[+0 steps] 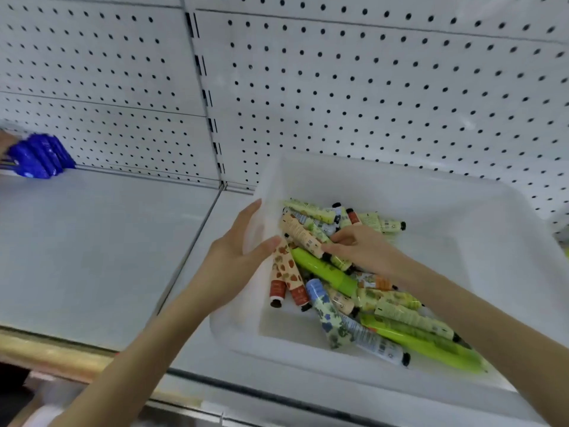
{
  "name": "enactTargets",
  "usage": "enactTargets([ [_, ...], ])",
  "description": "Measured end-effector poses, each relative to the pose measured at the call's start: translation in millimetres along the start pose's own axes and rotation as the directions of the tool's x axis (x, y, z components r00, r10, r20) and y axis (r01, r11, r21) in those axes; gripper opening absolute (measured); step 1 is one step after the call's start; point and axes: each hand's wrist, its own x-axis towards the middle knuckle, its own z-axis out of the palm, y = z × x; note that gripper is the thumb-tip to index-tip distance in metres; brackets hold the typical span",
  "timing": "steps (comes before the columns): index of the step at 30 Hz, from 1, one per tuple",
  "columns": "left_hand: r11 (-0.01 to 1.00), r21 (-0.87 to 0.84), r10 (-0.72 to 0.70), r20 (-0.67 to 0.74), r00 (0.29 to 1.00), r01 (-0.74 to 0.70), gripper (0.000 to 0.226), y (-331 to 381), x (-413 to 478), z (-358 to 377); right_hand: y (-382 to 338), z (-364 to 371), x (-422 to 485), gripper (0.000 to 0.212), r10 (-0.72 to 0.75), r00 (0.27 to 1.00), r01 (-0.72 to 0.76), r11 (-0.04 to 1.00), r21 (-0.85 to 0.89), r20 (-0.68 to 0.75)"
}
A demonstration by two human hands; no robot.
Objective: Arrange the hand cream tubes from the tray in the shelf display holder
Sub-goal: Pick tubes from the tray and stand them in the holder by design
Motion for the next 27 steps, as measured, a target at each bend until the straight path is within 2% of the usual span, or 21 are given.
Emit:
enactTargets([
  [7,0.995,-0.102,-0.012,-0.022,1.0,0.01,0.057,-2,1,0,-10,9,2,0.05,0.064,0.998,-0.062,0.994,0.088,-0.027],
  [10,0.994,-0.113,-0.007,-0.03,1.0,0.004,0.055,-3,1,0,-15,16,5,0.054,0.076,0.995,-0.074,0.997,0.039,-0.06],
  [16,0.978,-0.207,-0.016,-0.02,1.0,0.012,0.052,-6,2,1,-13,19,6,0.051,0.024,0.996,-0.02,0.999,0.046,-0.087],
  [24,0.976,-0.219,0.006,-0.026,1.0,-0.012,0.052,-8,3,1,-21,11,-1,0.047,-0.037,0.999,0.038,0.998,0.045,-0.018],
  [27,0.976,-0.216,0.023,-0.013,1.0,-0.025,0.052,-10,4,1,-17,3,-3,0.044,0.043,0.999,-0.045,0.994,0.096,0.03],
])
